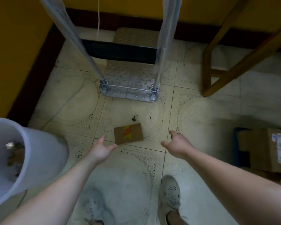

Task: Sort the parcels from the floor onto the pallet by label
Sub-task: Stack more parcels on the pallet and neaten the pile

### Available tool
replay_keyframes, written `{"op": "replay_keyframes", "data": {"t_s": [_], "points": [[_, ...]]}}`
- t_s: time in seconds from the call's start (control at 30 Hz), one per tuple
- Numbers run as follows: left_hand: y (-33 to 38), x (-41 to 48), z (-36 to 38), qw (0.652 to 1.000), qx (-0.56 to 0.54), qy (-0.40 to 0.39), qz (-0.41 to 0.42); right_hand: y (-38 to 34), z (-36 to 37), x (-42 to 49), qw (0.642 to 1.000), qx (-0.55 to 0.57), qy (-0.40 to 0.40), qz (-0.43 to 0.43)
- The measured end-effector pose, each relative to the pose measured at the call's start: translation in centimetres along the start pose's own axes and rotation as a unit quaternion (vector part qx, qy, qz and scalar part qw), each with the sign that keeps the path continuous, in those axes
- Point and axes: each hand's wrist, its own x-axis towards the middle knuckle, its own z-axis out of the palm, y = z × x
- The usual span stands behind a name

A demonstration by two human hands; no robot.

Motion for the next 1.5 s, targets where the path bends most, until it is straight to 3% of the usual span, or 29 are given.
{"op": "replay_keyframes", "data": {"t_s": [0.2, 0.5, 0.73, 0.93, 1.2, 1.5], "points": [[-3.3, 8.5, 0.1, 0.999, 0.029, -0.045, 0.011, -2.8, 6.5, 5.7, 0.998, 0.056, 0.034, 0.021], [-8.1, 25.2, 6.6, 0.998, -0.064, -0.019, -0.007, -4.1, 18.0, 22.6, 0.991, 0.12, 0.052, 0.018], [-9.6, 29.9, 10.9, 0.975, -0.201, -0.085, -0.032, -3.4, 23.1, 26.4, 0.945, 0.323, 0.051, 0.026], [-8.0, 21.6, 6.0, 0.98, -0.195, -0.02, 0.021, -5.1, 19.3, 17.2, 0.935, 0.346, 0.071, 0.022], [0.3, -0.2, -6.1, 0.97, -0.221, 0.01, 0.104, -11.5, 3.6, -3.9, 0.941, 0.314, 0.122, -0.025], [8.4, -22.5, -20.1, 0.936, -0.206, 0.017, 0.285, -17.9, -9.2, -27.2, 0.896, 0.393, 0.177, -0.104]]}}
